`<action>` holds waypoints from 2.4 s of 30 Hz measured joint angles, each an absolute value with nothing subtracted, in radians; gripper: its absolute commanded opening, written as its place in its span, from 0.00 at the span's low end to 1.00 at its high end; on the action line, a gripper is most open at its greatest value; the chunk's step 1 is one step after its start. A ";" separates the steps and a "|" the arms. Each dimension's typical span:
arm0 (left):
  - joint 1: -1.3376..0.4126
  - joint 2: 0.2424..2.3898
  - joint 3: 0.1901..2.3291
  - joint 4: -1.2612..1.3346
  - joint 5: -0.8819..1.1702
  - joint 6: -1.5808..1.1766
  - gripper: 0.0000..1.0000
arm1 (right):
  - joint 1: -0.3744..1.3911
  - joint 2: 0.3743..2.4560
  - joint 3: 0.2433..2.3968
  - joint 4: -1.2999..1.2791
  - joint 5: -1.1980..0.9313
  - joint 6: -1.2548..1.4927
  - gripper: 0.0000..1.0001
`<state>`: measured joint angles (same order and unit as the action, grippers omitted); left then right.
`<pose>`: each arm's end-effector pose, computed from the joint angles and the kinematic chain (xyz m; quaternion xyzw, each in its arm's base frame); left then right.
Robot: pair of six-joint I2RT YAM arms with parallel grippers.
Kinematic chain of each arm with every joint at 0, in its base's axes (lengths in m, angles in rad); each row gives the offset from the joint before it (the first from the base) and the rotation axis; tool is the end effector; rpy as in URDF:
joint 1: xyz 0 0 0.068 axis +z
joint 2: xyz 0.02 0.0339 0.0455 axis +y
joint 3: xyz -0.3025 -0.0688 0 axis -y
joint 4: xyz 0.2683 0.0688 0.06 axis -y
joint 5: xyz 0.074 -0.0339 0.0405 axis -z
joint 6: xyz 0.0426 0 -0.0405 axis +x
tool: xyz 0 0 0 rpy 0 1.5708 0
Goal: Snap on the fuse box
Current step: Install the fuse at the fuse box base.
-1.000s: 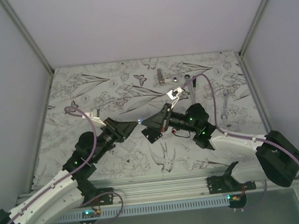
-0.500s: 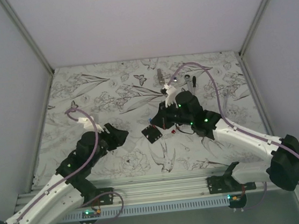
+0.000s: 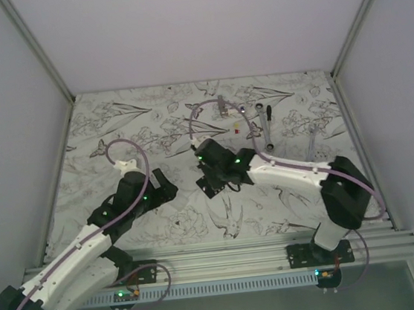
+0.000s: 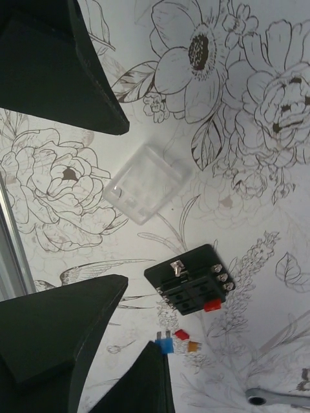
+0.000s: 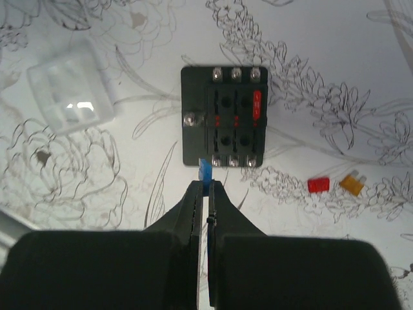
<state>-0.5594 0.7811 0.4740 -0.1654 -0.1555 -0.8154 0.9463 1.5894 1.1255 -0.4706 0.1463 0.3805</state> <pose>0.1581 -0.0912 0.2497 -0.1488 0.8383 -0.2790 0.4442 0.2164 0.2896 0.2561 -0.2425 0.9160 0.1374 0.2885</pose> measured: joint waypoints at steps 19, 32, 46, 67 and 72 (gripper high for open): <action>-0.310 0.718 0.415 -0.184 0.037 -0.864 1.00 | 0.999 1.896 1.388 -0.617 0.385 0.381 0.00; -0.306 0.704 0.406 -0.184 0.060 -0.864 1.00 | 0.999 1.966 1.435 -0.633 0.439 0.381 0.00; -0.305 0.693 0.406 -0.184 0.062 -0.868 1.00 | 0.999 1.995 1.445 -0.636 0.452 0.381 0.00; -0.305 0.693 0.406 -0.185 0.068 -0.875 1.00 | 1.001 2.017 1.477 -0.649 0.451 0.324 0.00; -0.305 0.691 0.406 -0.185 0.076 -0.883 1.00 | 1.005 2.017 1.475 -0.641 0.455 0.324 0.00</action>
